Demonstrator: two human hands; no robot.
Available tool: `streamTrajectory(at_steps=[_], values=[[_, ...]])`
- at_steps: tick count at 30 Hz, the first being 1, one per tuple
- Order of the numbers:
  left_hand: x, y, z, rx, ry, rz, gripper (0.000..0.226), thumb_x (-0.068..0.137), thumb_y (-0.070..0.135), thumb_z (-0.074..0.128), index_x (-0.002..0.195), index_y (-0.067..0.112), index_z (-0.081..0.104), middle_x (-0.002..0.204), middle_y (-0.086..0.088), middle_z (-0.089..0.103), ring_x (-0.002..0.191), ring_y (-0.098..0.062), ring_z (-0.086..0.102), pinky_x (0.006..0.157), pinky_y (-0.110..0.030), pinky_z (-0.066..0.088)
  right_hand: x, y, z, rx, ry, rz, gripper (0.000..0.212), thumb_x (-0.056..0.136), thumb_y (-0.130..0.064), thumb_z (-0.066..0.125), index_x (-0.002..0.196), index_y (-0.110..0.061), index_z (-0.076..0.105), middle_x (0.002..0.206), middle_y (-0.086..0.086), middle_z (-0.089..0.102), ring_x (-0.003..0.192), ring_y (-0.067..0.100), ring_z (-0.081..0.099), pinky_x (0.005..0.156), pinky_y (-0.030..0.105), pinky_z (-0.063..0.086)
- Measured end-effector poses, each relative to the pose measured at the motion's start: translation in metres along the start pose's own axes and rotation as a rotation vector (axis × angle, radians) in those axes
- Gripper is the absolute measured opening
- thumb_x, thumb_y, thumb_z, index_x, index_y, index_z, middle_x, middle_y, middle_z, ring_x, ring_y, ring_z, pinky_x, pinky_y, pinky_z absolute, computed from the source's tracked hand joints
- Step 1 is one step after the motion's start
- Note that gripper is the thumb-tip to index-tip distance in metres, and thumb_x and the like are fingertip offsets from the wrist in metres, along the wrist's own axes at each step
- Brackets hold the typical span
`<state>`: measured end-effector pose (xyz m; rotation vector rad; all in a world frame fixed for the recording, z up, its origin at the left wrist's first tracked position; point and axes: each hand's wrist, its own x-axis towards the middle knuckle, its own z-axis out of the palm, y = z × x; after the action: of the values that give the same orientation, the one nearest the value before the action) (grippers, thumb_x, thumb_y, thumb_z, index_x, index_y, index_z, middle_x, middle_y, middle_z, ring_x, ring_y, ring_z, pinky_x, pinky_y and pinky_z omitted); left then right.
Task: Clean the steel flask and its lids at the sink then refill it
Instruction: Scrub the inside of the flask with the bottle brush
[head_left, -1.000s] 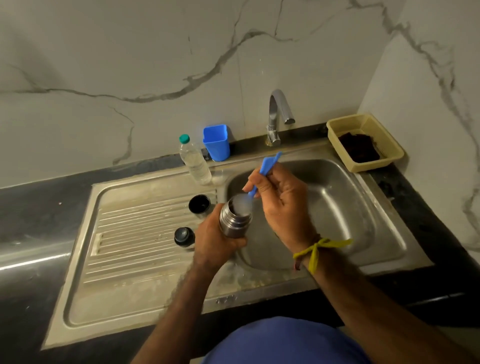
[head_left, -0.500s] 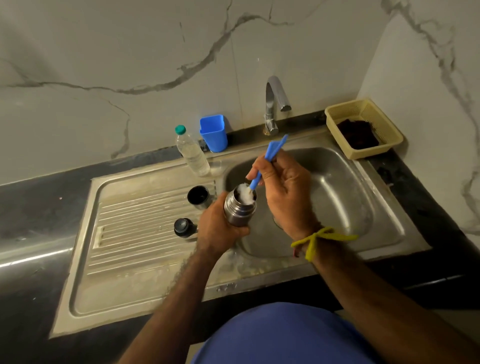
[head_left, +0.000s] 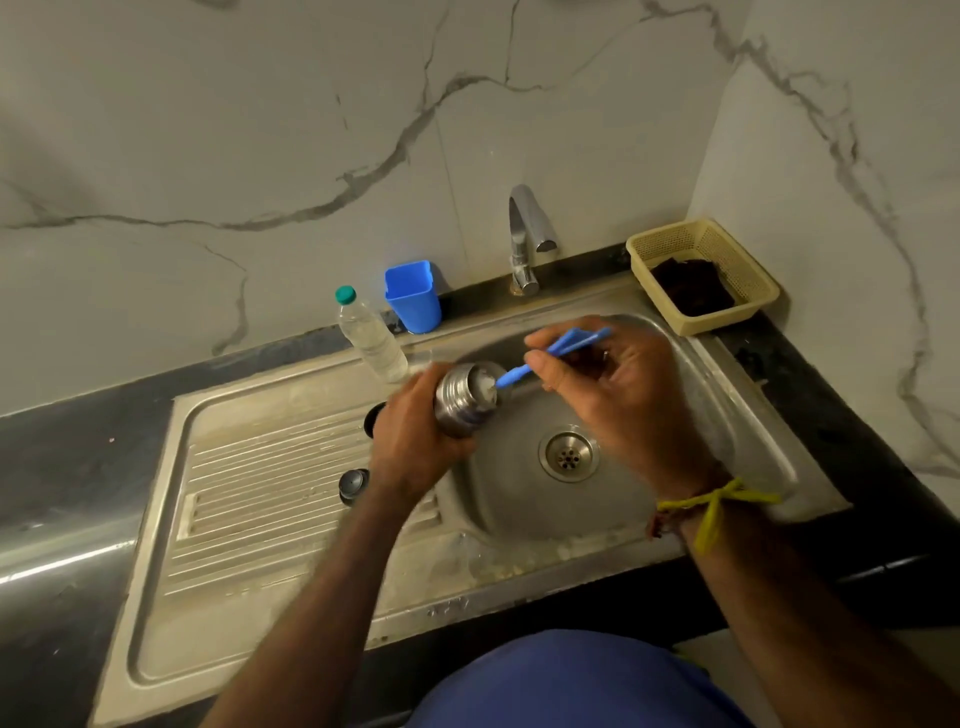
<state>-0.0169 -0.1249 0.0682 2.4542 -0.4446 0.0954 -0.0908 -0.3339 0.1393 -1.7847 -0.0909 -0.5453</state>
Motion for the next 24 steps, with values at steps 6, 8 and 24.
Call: streamTrajectory(at_steps=[6,8,24], values=[[0.033,0.003,-0.004,0.225,0.071,0.138,0.069,0.071,0.024,0.089,0.129,0.027,0.052,0.127,-0.004,0.062,0.119,-0.025,0.054,0.095,-0.046,0.047,-0.005,0.009,-0.009,0.282,0.250,0.560,0.007,0.086,0.001,0.072,0.092,0.001,0.071,0.073,0.013,0.071,0.054,0.016,0.067,0.052,0.022,0.057],[0.044,-0.001,-0.003,0.347,0.035,0.184,0.068,0.073,0.024,0.087,0.131,0.025,0.052,0.130,-0.005,0.060,0.122,-0.028,0.053,0.100,-0.051,0.048,-0.006,0.019,-0.012,0.440,0.212,0.871,0.008,0.086,0.004,0.070,0.095,0.003,0.070,0.073,0.016,0.069,0.054,0.017,0.066,0.052,0.023,0.059],[0.057,0.027,0.042,0.521,-0.227,0.381,0.058,0.084,0.026,0.077,0.136,0.025,0.051,0.138,-0.006,0.058,0.131,-0.030,0.050,0.111,-0.050,0.038,-0.026,0.054,-0.046,-0.752,-0.321,0.541,0.021,0.096,-0.030,0.063,0.089,-0.011,0.068,0.085,0.010,0.071,0.074,0.026,0.067,0.061,0.031,0.046]])
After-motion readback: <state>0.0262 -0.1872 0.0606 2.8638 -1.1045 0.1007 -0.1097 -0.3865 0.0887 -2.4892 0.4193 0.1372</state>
